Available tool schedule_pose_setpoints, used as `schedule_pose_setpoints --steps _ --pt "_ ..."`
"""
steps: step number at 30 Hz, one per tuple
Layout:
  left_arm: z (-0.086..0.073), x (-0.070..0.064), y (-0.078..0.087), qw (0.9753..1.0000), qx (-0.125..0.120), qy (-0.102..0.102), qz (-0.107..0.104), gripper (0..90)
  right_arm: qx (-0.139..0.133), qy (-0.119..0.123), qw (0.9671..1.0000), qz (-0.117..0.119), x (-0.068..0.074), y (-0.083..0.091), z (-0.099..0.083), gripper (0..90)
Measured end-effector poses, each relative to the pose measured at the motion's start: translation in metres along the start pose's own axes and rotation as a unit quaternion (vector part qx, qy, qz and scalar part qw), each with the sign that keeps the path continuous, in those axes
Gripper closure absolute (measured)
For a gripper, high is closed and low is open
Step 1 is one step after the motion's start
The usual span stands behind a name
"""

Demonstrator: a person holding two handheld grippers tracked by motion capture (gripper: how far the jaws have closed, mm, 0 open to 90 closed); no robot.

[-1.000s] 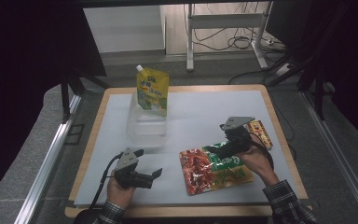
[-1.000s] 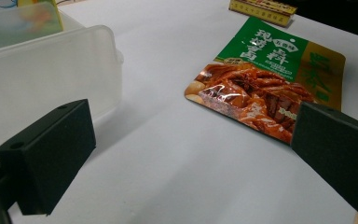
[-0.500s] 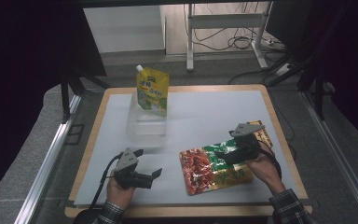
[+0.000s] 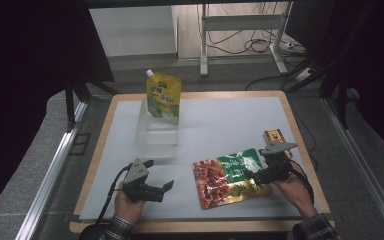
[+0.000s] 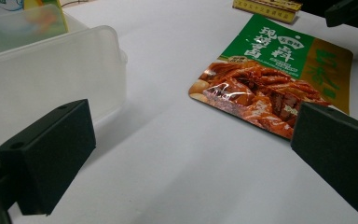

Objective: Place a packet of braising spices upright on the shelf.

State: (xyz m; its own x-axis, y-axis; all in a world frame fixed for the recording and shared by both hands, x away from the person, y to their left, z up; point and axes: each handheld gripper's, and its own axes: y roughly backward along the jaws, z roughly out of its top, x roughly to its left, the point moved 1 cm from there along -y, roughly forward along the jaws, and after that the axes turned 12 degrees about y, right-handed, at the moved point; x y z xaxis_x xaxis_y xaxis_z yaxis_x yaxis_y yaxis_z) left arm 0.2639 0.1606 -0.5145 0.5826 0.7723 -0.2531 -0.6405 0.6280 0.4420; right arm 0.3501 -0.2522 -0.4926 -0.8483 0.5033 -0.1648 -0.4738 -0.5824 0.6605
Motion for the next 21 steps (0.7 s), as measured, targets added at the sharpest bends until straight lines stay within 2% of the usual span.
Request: schedule_pose_setpoints --steps 9,21 --pt "0.0 0.0 0.0 1.0 0.001 -0.003 0.001 0.0 0.032 -0.026 0.999 0.014 -0.003 -0.006 -0.023 0.5" --pt "0.0 0.0 0.0 1.0 0.002 -0.005 0.0 0.0 0.062 -0.045 0.9961 0.046 -0.005 -0.017 -0.034 0.4"
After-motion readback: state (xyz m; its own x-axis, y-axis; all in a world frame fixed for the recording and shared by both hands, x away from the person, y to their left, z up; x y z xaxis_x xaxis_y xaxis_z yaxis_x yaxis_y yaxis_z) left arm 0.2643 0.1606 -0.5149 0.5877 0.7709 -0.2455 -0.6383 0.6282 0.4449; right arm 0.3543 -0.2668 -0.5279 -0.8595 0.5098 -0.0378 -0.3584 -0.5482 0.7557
